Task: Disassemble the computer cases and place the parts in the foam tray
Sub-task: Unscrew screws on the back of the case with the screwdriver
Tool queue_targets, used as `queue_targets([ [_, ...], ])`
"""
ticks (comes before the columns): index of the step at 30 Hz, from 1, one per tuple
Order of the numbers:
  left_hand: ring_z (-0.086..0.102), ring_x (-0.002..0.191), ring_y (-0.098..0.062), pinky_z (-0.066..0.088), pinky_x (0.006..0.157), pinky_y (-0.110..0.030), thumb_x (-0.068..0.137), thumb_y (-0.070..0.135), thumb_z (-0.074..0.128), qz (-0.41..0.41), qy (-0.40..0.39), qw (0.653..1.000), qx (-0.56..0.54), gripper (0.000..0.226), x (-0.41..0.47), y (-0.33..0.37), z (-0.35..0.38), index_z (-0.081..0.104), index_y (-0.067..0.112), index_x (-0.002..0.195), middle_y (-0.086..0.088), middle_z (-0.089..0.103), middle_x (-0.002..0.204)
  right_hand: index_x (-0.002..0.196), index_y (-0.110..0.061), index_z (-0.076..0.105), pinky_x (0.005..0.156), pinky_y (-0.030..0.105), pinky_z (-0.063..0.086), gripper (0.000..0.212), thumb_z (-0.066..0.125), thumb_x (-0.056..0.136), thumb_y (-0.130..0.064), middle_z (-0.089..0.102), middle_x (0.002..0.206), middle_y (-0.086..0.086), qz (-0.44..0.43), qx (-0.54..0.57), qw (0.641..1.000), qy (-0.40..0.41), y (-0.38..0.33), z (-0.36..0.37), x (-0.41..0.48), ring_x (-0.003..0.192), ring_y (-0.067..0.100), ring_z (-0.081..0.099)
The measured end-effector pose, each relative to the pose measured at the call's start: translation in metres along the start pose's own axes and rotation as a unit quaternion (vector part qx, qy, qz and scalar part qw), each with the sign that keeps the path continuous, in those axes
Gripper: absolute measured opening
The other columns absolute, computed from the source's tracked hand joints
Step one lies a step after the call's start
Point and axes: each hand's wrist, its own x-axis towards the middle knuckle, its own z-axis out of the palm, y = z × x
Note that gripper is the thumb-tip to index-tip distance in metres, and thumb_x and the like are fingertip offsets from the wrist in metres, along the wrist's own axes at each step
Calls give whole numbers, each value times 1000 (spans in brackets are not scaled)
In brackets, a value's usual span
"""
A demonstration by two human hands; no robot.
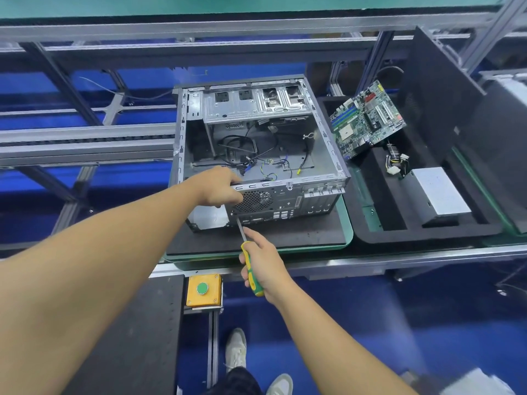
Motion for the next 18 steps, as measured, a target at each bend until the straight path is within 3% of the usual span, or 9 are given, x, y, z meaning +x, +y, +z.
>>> queue_targets([
  [3,69,71,-33,61,64,-47,58,31,56,-2,-3,1000,-8,34,0,0,0,70,10,81,-13,69,74,130,-39,56,42,27,38,43,41,96,-18,55,68,3,25,90,995,-25,-1,-1,0,46,17,44],
  [7,64,66,-23,62,62,-41,58,28,57,-13,-7,999,-33,21,1,-1,1,68,16,71,-6,65,67,131,-23,59,41,24,35,36,48,97,-20,54,71,5,63,247,963,-88,4,-6,1,47,14,41],
  [10,62,67,-20,61,60,-33,59,26,58,-25,-16,998,-53,16,2,-1,1,66,16,68,-2,64,66,130,-10,59,39,23,34,36,49,98,-22,51,72,4,68,267,955,-111,11,-6,3,46,12,39],
  [13,62,68,-21,60,59,-30,59,25,58,-27,-20,998,-60,16,4,-3,1,65,14,68,-3,63,68,124,-11,64,41,24,33,33,42,101,-20,52,71,4,42,205,975,-79,17,-2,5,47,14,39],
  [16,62,69,-20,60,58,-29,58,26,58,-26,-24,997,-63,16,5,-4,2,65,15,68,-2,64,69,121,-24,65,42,25,37,31,40,103,-19,54,72,1,-24,38,999,20,21,8,3,47,15,41],
  [18,61,67,-19,59,56,-28,59,25,58,-20,-23,998,-61,13,6,-4,2,63,16,65,-2,63,68,123,-30,62,46,23,41,29,43,102,-22,56,77,-6,-84,-88,989,89,24,15,1,52,12,44],
])
